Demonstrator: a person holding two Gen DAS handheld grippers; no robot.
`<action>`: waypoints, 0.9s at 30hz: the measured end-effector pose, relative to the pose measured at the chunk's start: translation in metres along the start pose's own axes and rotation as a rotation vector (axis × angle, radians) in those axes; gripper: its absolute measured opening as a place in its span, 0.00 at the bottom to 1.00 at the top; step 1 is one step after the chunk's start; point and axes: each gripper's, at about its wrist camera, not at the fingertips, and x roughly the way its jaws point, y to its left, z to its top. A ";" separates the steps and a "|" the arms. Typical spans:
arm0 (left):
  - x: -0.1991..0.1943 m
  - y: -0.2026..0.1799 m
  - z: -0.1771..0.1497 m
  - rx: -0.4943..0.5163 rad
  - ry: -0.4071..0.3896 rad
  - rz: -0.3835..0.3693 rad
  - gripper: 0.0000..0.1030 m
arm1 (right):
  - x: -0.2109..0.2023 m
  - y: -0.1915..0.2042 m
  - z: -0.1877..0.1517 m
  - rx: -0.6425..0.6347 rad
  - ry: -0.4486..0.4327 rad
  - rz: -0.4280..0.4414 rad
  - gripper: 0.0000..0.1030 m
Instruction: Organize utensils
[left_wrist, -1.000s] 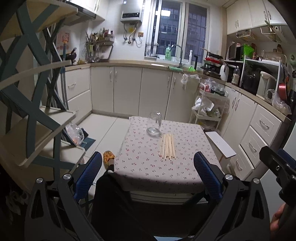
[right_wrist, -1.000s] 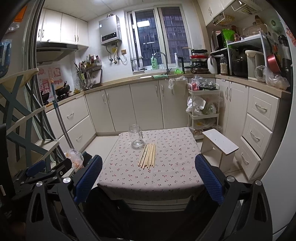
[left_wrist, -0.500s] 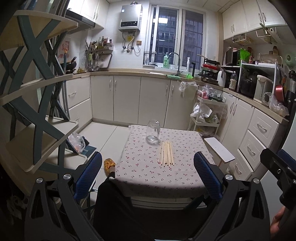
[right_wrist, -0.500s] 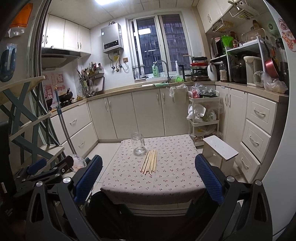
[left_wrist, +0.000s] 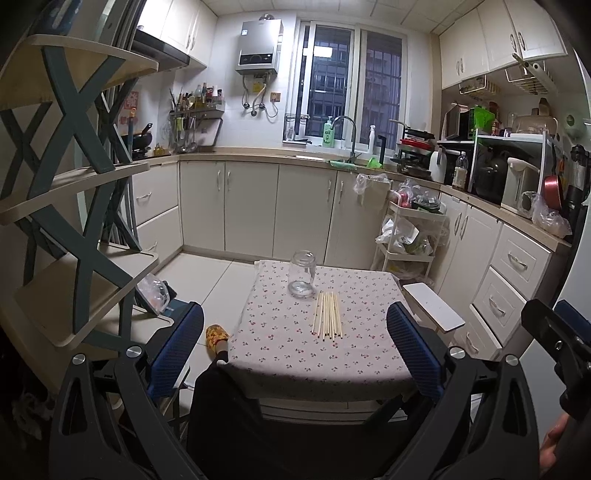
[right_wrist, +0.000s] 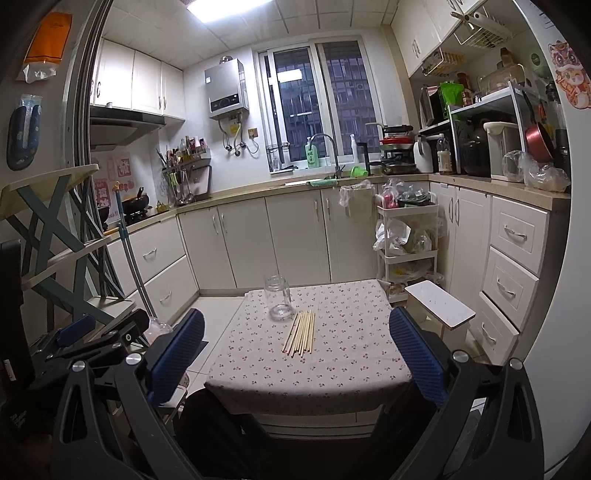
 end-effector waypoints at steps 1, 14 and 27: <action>-0.001 0.000 0.000 0.000 -0.001 0.000 0.93 | 0.000 0.000 0.000 0.000 -0.001 0.000 0.93; -0.005 -0.003 0.002 0.000 -0.012 -0.002 0.93 | -0.003 0.002 0.001 -0.001 -0.011 0.003 0.93; -0.006 -0.005 0.003 0.000 -0.014 -0.002 0.93 | -0.004 0.003 0.001 -0.001 -0.015 0.004 0.93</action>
